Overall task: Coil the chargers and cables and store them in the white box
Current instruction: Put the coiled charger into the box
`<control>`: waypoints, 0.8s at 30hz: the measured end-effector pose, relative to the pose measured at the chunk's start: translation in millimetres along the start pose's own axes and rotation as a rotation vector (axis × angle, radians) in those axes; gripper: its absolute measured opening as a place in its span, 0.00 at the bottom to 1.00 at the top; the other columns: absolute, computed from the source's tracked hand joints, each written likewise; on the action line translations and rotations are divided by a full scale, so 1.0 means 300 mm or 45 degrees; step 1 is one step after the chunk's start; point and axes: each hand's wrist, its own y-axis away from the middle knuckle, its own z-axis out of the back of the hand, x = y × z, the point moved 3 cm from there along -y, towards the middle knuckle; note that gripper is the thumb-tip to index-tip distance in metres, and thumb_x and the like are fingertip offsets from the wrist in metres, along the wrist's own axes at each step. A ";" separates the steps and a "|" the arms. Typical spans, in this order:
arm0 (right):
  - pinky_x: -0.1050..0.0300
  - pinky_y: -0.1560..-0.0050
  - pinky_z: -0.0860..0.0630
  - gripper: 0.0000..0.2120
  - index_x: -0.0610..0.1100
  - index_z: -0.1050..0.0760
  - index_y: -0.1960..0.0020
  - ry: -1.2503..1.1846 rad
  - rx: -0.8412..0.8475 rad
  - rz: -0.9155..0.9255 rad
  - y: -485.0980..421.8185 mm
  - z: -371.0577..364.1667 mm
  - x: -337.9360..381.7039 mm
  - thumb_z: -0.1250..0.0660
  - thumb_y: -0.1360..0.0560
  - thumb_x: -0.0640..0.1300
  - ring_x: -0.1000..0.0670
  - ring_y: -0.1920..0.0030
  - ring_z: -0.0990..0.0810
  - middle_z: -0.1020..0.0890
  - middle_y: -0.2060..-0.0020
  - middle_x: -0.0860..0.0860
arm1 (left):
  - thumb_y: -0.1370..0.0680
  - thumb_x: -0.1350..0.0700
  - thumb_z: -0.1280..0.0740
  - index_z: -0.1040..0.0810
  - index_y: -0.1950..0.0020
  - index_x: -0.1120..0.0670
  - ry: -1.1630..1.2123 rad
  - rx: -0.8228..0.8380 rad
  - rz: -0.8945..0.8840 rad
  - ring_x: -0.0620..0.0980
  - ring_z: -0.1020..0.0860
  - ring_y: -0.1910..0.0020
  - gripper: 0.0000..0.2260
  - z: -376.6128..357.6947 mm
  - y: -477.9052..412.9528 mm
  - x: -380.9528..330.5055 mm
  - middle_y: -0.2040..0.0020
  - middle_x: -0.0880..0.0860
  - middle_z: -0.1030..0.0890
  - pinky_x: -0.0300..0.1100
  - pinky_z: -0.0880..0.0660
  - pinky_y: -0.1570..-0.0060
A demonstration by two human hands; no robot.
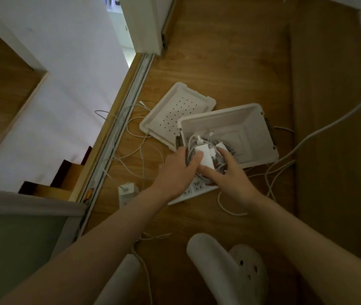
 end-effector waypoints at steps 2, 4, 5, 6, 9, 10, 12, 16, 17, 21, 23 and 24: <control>0.71 0.61 0.24 0.36 0.47 0.44 0.27 0.116 -0.065 0.038 -0.049 0.058 -0.021 0.29 0.29 0.46 0.53 0.44 0.26 0.29 0.38 0.52 | 0.21 0.40 0.49 0.32 0.36 0.49 -0.563 -0.049 -0.128 0.53 0.29 0.40 0.20 -0.026 -0.032 0.031 0.40 0.51 0.26 0.54 0.33 0.38; 0.68 0.53 0.26 0.35 0.46 0.43 0.28 0.267 -0.165 0.057 -0.113 0.119 -0.049 0.29 0.29 0.45 0.54 0.42 0.29 0.30 0.40 0.53 | 0.20 0.47 0.45 0.36 0.32 0.50 -1.093 -0.051 -0.389 0.54 0.33 0.36 0.17 -0.076 -0.066 0.041 0.36 0.52 0.29 0.53 0.38 0.34; 0.66 0.50 0.28 0.35 0.45 0.44 0.28 0.337 -0.224 0.065 -0.151 0.153 -0.069 0.29 0.28 0.45 0.55 0.42 0.30 0.30 0.40 0.53 | 0.21 0.50 0.42 0.38 0.31 0.50 -1.227 0.022 -0.460 0.55 0.34 0.34 0.19 -0.108 -0.086 0.050 0.34 0.54 0.31 0.54 0.40 0.33; 0.64 0.47 0.30 0.35 0.44 0.44 0.28 0.404 -0.277 0.067 -0.191 0.188 -0.095 0.29 0.28 0.45 0.56 0.42 0.31 0.31 0.39 0.52 | 0.22 0.53 0.39 0.39 0.29 0.51 -1.298 0.093 -0.483 0.56 0.36 0.33 0.21 -0.143 -0.108 0.064 0.32 0.55 0.33 0.55 0.42 0.32; 0.53 0.38 0.30 0.39 0.43 0.47 0.26 0.567 -0.426 0.000 -0.306 0.286 -0.177 0.29 0.29 0.49 0.49 0.36 0.30 0.33 0.32 0.48 | 0.24 0.56 0.34 0.40 0.28 0.52 -1.345 0.225 -0.517 0.57 0.37 0.31 0.27 -0.233 -0.163 0.078 0.32 0.55 0.33 0.57 0.45 0.32; 0.48 0.35 0.31 0.40 0.44 0.48 0.26 0.613 -0.467 -0.035 -0.341 0.314 -0.198 0.29 0.29 0.49 0.46 0.34 0.31 0.34 0.31 0.46 | 0.24 0.57 0.34 0.40 0.28 0.52 -1.346 0.236 -0.531 0.58 0.36 0.32 0.27 -0.255 -0.176 0.078 0.33 0.56 0.32 0.57 0.45 0.32; 0.47 0.32 0.35 0.41 0.42 0.51 0.25 0.697 -0.526 -0.107 -0.410 0.356 -0.226 0.30 0.28 0.47 0.42 0.30 0.35 0.37 0.28 0.44 | 0.25 0.59 0.35 0.41 0.28 0.53 -1.323 0.266 -0.504 0.59 0.34 0.34 0.28 -0.285 -0.199 0.084 0.34 0.56 0.31 0.58 0.44 0.33; 0.49 0.33 0.37 0.40 0.40 0.53 0.25 0.776 -0.524 -0.208 -0.502 0.387 -0.261 0.31 0.26 0.45 0.40 0.30 0.38 0.39 0.28 0.42 | 0.23 0.62 0.38 0.37 0.31 0.53 -1.318 0.278 -0.440 0.57 0.28 0.40 0.21 -0.304 -0.234 0.117 0.39 0.53 0.26 0.52 0.39 0.40; 0.48 0.35 0.36 0.39 0.40 0.52 0.25 0.777 -0.488 -0.272 -0.519 0.388 -0.283 0.31 0.26 0.45 0.40 0.31 0.36 0.38 0.29 0.41 | 0.23 0.62 0.40 0.35 0.32 0.53 -1.314 0.271 -0.447 0.56 0.27 0.42 0.19 -0.305 -0.235 0.124 0.41 0.52 0.25 0.50 0.38 0.43; 0.46 0.42 0.30 0.31 0.35 0.37 0.33 1.200 -0.275 -0.592 -0.558 0.401 -0.367 0.32 0.27 0.53 0.37 0.38 0.29 0.31 0.35 0.36 | 0.23 0.64 0.42 0.34 0.37 0.54 -1.259 0.228 -0.505 0.55 0.28 0.46 0.16 -0.302 -0.225 0.141 0.44 0.52 0.27 0.49 0.39 0.45; 0.49 0.54 0.28 0.22 0.34 0.28 0.51 1.350 -0.269 -0.589 -0.566 0.414 -0.364 0.34 0.26 0.55 0.39 0.50 0.25 0.24 0.49 0.37 | 0.23 0.64 0.42 0.33 0.36 0.55 -1.275 0.206 -0.540 0.56 0.28 0.45 0.16 -0.305 -0.227 0.150 0.44 0.53 0.27 0.51 0.38 0.45; 0.52 0.60 0.30 0.20 0.35 0.29 0.57 1.363 -0.295 -0.549 -0.570 0.418 -0.358 0.33 0.26 0.54 0.41 0.56 0.26 0.25 0.56 0.39 | 0.24 0.63 0.41 0.33 0.36 0.55 -1.286 0.175 -0.554 0.56 0.28 0.45 0.17 -0.303 -0.232 0.154 0.44 0.53 0.26 0.51 0.37 0.45</control>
